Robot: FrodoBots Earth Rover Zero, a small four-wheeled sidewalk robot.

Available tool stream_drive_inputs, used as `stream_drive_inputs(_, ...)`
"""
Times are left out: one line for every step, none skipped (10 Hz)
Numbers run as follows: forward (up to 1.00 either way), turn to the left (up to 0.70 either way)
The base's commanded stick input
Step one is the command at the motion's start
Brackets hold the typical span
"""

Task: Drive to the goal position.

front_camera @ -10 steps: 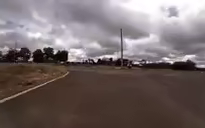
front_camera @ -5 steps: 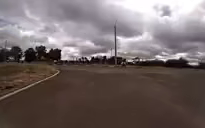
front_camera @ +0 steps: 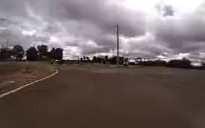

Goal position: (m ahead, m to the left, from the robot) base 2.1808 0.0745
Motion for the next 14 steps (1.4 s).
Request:
stream_drive_inputs(0.85, 0.38)
stream_drive_inputs(0.85, 0.38)
stream_drive_inputs(0.85, 0.38)
stream_drive_inputs(0.85, 0.38)
stream_drive_inputs(0.85, 0.33)
stream_drive_inputs(0.85, 0.15)
stream_drive_inputs(0.85, 0.04)
stream_drive_inputs(0.85, 0.04)
stream_drive_inputs(0.85, 0.04)
stream_drive_inputs(0.85, 0.04)
stream_drive_inputs(0.85, 0.04)
stream_drive_inputs(0.85, 0.04)
stream_drive_inputs(0.85, 0.04)
stream_drive_inputs(0.85, 0.04)
